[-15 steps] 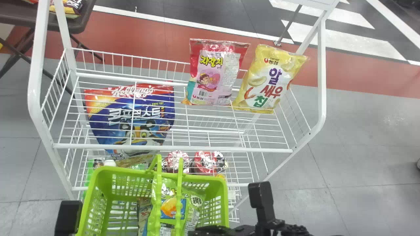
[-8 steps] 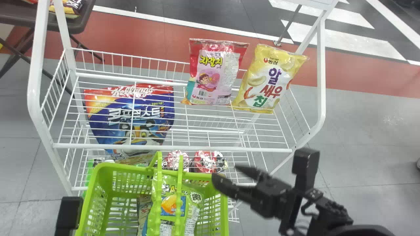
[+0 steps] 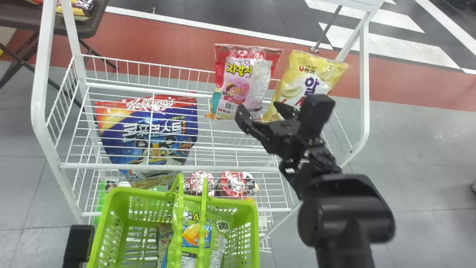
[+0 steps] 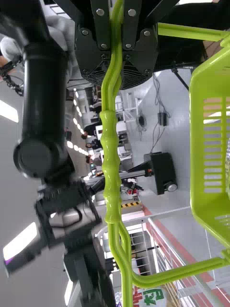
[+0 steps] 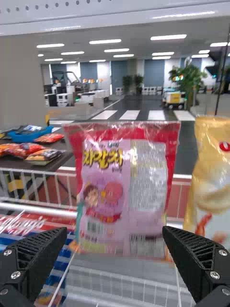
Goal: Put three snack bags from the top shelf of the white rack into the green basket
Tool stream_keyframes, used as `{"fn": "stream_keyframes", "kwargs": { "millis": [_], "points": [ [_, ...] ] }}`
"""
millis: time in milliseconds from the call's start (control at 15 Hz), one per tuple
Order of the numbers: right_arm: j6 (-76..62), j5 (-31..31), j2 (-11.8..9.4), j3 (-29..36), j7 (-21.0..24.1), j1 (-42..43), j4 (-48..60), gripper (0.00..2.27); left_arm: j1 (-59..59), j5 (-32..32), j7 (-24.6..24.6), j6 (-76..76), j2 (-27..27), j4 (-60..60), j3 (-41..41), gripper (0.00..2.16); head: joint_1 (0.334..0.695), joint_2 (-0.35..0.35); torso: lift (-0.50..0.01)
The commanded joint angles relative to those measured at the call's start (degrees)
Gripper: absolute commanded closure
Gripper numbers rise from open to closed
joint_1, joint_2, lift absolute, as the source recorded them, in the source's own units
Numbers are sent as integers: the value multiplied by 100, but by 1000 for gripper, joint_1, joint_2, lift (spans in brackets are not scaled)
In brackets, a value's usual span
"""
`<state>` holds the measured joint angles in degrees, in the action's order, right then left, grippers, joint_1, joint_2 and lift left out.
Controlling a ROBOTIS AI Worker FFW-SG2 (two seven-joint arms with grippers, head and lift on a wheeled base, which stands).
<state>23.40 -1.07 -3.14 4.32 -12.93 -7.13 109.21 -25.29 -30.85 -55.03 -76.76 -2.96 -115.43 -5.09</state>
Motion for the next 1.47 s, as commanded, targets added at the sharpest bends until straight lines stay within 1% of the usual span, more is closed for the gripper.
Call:
{"fn": "stream_keyframes", "kwargs": {
  "millis": [0, 67, 133, 200, 333, 400, 533, 600, 667, 733, 1067, 1200, 1267, 1400],
  "points": [
    [-392, 151, 138, -142, 115, 634, -761, 83, 33, 0, 1, -19, -29, -6, -1, 2142, 695, -350, 0],
    [-427, 397, 278, -160, 194, 950, -1165, 87, 33, -9, 1, -19, -47, -6, -1, 2142, 695, -350, 0],
    [-568, 582, 319, -160, 238, 1179, -1482, 87, 51, -9, -8, -19, -56, -6, -1, 2142, 695, -350, 0],
    [-656, 669, 319, -142, 423, 1293, -1666, 87, 94, -9, -17, -37, -73, -6, -10, 2142, 695, -350, 0],
    [-656, 678, 319, -89, 484, 1653, -2176, 130, 147, -44, -26, -89, -126, 3, -1, 2142, 695, -350, 0],
    [-550, 687, 319, -81, 423, 1785, -2334, 407, 147, -62, -26, -89, -144, 12, 17, 2142, 695, -350, 0],
    [-339, 643, 319, -54, 300, 1680, -2290, 2020, 165, -97, -8, -89, -179, 38, 34, 2142, 695, -350, 0],
    [-445, 599, 319, -72, 177, 1530, -2141, 2044, 209, -106, 1, -89, -179, 73, 25, 2142, 695, -350, 0],
    [-480, 582, 319, -98, 150, 1407, -1982, 2047, 226, -106, 1, -89, -170, 82, 17, 2142, 695, -350, 0],
    [-498, 555, 319, -107, 106, 1276, -1789, 2108, 270, -106, 10, -107, -170, 91, 8, 2142, 695, -350, 0],
    [-568, 423, 319, -46, 27, 361, -559, 2108, 367, -88, 18, -89, -144, 205, -10, 2142, 695, -350, 0],
    [-550, 388, 319, 51, -122, -69, 127, 2108, 376, -70, 36, -89, -135, 205, 8, 2142, 695, -350, 0],
    [-392, 309, 319, 148, -228, -333, 566, 2108, 376, -70, 62, -89, -126, 205, 25, 2142, 695, -350, 0],
    [100, -122, 319, 455, -447, -895, 1428, 2108, 385, -70, 62, -107, -126, 188, 78, 2142, 695, -350, 0]
  ]
}}
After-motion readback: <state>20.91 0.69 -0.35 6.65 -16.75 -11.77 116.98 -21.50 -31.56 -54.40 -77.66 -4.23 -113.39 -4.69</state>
